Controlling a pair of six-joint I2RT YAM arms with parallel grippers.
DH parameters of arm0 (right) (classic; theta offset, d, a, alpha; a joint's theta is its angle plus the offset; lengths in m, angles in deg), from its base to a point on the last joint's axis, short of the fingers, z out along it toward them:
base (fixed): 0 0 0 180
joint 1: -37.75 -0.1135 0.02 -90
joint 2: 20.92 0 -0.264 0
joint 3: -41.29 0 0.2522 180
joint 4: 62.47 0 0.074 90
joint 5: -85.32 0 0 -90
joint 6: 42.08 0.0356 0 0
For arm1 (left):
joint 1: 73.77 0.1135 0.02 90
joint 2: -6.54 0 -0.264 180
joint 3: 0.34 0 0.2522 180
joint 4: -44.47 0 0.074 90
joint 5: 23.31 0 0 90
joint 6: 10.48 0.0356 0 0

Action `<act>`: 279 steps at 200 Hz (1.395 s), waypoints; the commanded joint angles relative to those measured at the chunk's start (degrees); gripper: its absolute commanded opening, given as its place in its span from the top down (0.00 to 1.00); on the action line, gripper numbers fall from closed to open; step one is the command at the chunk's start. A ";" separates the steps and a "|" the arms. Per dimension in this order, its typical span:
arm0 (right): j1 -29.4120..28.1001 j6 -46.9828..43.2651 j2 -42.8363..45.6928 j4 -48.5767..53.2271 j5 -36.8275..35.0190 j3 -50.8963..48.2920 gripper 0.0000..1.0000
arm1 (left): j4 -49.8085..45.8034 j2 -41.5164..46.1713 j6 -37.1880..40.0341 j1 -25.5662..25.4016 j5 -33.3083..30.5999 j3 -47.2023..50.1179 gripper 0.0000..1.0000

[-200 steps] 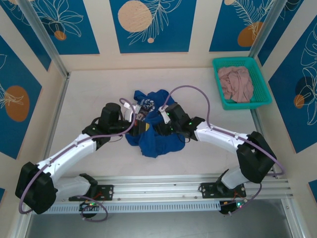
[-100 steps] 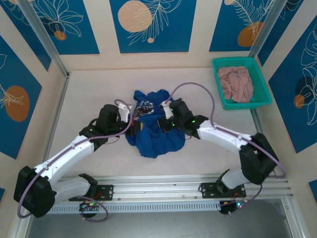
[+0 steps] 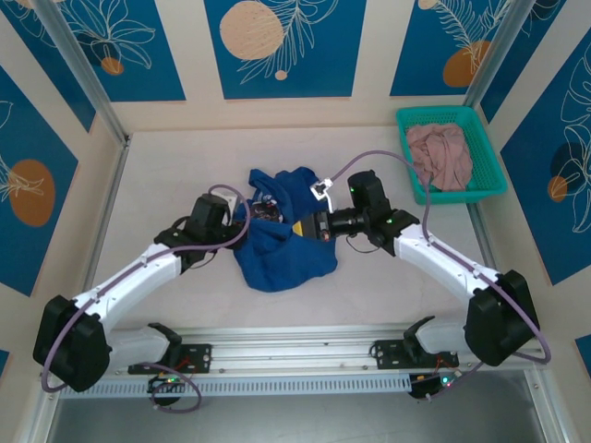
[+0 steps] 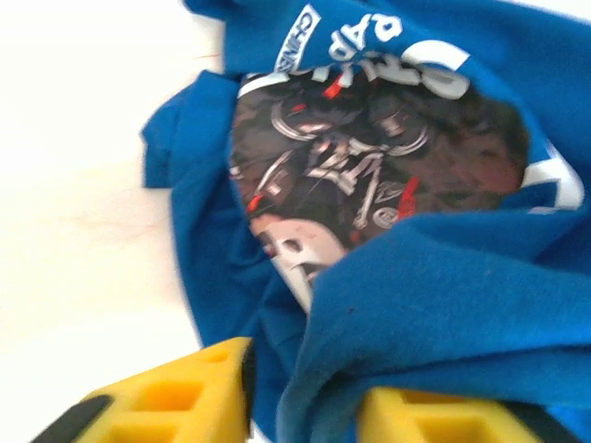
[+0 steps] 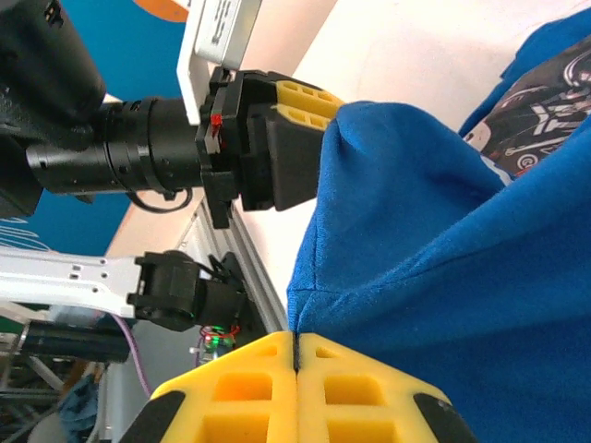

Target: Fold the inside-out t-shirt

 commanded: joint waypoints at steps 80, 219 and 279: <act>0.84 9.41 -3.28 -8.73 1.64 -0.70 1.00 | 0.07 9.94 -10.56 -12.20 9.05 3.53 0.54; 1.77 10.19 -0.32 -10.44 -1.51 -3.34 1.00 | 15.51 -15.34 -7.36 -9.60 8.66 -3.48 0.81; 5.83 4.30 5.62 2.29 -9.63 -1.13 1.00 | 27.63 7.08 -4.00 -1.57 28.96 8.17 1.00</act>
